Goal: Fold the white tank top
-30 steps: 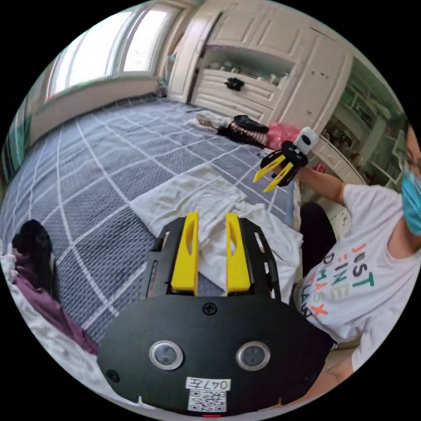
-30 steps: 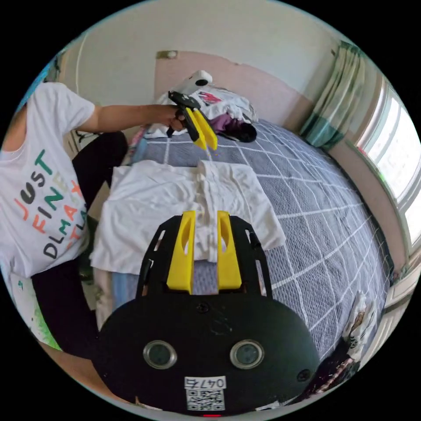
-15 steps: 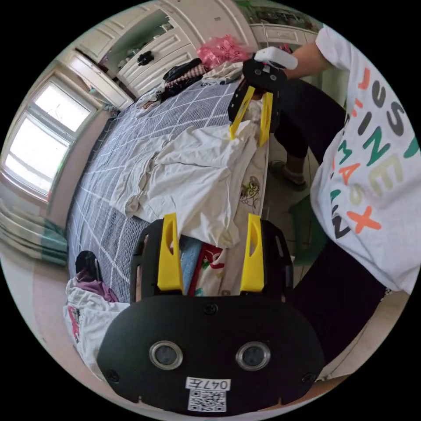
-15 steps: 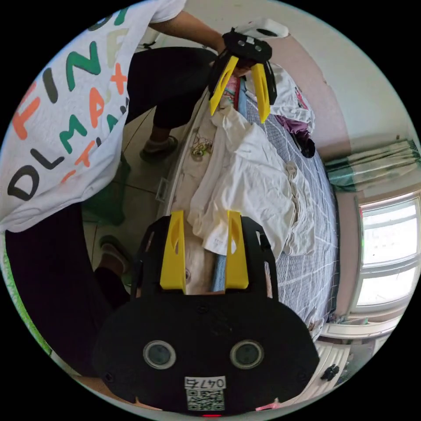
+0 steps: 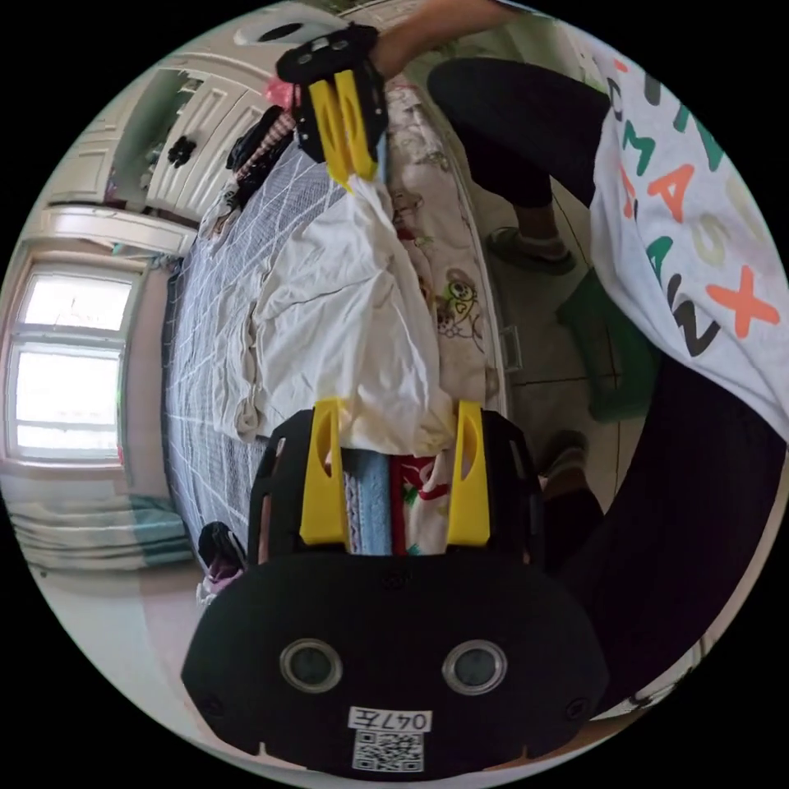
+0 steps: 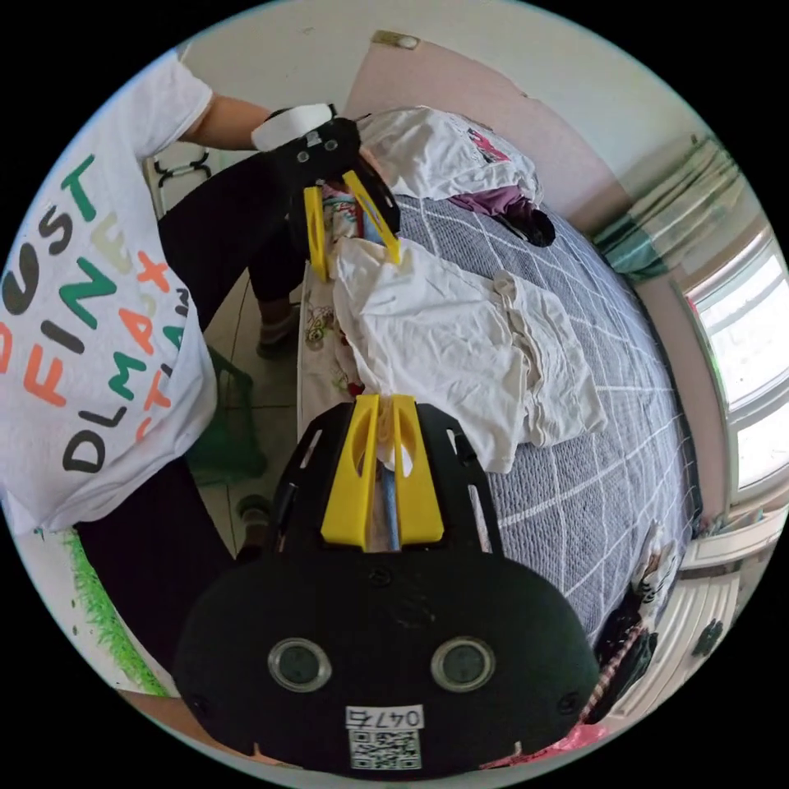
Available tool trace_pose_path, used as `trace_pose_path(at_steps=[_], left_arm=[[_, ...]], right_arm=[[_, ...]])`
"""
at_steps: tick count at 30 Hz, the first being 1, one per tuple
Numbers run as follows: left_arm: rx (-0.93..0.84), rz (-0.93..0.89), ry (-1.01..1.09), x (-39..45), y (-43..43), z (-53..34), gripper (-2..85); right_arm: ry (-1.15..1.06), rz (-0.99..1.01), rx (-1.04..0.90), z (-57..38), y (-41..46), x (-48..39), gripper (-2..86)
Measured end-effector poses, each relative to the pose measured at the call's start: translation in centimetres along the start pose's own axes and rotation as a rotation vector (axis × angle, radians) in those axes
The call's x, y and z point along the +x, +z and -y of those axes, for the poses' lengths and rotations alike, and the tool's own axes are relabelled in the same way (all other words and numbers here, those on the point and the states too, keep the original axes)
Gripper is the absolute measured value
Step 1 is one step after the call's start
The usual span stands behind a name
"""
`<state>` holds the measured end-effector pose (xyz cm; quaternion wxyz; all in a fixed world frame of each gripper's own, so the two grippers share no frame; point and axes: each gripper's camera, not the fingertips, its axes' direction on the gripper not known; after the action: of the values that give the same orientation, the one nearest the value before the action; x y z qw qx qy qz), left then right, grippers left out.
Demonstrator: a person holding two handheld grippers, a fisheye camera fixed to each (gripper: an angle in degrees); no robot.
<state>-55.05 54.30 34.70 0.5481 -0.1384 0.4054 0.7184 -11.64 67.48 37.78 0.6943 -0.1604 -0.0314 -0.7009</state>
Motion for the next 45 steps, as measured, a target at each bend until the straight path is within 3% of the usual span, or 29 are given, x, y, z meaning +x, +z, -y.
trace_pose_path(at_steps=[6, 14, 22, 32, 37, 45], left_arm=[[-0.005, -0.077, 0.050, -2.2, 0.1, 0.4, 9.8], [0.100, -0.373, -0.160, -11.8, 0.7, -2.9, 2.6], [0.144, -0.415, -0.184, -19.1, 3.1, -4.9, 0.8], [0.237, -0.544, -0.491, -42.9, 13.5, -10.6, 1.9], [0.205, -0.741, -0.617, -52.3, 23.7, -13.0, 4.2], [0.231, -0.982, -0.734, -59.6, 33.3, -18.2, 15.4]], right_arm=[[0.026, 0.049, 0.000, -0.5, 0.7, 2.5, 0.6], [0.019, 0.146, -0.018, -1.2, 2.2, 6.2, 0.6], [0.038, 0.104, 0.008, -2.8, 3.9, 11.4, 0.6], [0.186, -0.079, -0.025, -4.4, 9.6, 29.0, 0.5], [0.360, 0.054, 0.011, -7.6, 18.7, 40.4, 0.7], [0.516, 0.271, 0.132, -14.1, 29.2, 47.3, 6.1]])
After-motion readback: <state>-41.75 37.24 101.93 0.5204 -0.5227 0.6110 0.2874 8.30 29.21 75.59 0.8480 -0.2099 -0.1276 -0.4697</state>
